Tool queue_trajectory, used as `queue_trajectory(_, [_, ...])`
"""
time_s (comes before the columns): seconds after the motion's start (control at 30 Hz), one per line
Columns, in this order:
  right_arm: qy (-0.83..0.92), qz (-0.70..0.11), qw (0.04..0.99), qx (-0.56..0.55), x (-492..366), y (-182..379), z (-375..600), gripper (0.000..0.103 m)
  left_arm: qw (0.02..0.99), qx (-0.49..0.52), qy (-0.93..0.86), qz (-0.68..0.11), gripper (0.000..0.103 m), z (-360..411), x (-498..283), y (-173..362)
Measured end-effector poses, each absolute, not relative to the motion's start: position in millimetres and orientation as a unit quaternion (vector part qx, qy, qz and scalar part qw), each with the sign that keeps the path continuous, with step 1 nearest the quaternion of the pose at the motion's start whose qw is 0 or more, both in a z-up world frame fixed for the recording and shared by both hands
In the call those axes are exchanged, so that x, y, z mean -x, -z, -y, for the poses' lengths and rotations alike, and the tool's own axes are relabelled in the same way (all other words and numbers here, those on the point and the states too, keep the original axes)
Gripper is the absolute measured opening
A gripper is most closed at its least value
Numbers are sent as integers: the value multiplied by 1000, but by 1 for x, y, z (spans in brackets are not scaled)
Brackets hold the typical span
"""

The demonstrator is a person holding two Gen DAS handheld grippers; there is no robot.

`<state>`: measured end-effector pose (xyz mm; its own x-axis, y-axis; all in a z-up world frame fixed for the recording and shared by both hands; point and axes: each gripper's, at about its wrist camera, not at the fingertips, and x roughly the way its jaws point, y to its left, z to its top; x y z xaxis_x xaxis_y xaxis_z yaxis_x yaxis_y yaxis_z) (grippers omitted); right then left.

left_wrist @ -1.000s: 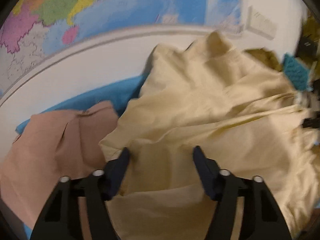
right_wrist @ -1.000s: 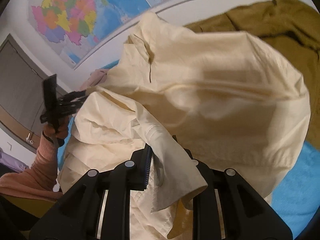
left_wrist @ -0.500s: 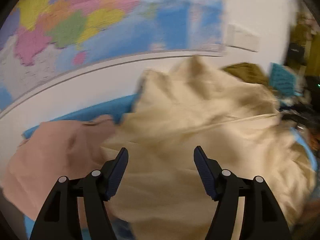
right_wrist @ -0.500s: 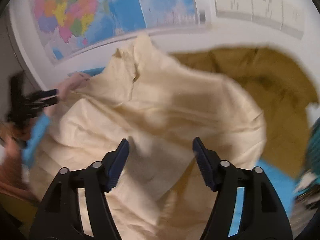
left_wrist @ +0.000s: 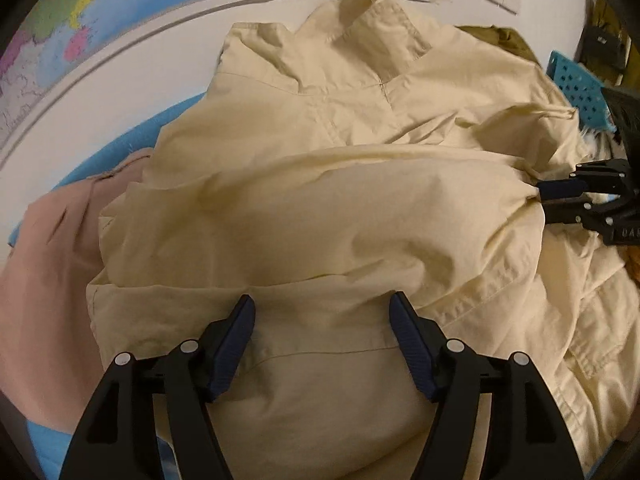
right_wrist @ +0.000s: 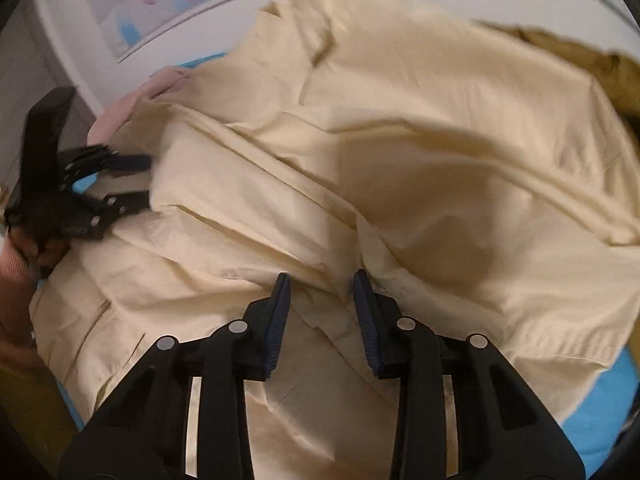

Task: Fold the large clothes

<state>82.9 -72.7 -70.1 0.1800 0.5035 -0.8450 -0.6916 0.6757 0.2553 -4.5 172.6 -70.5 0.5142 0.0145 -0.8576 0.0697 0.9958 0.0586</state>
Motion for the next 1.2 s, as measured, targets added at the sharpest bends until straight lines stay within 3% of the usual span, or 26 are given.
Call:
queue_trajectory(0.2, [-409,-474,779,37,-70,35,108,59,894,6,24,-447,72,-193,49,41])
queue_trajectory(0.33, [-410,-444,797,0,-51,11,151,65,911,37,27,-410,73,-207,95,18])
queue_trajectory(0.5, [-379,-443,811,-53,-27,7,193,72,913,72,14,-400,77,-219,137,26])
queue_trajectory(0.57, [-361,-447,815,-77,-16,10,219,82,909,96,2,-407,77,-232,151,33])
queue_trajectory(0.83, [-321,-501,788,-156,33,53,293,91,883,193,16,-427,77,-253,214,64])
queue_trajectory(1.03, [-360,-509,759,-190,59,75,290,93,859,252,60,-442,79,-240,233,87])
queue_trajectory(1.2, [-402,-504,744,-177,69,73,268,92,847,273,117,-441,88,-217,240,93])
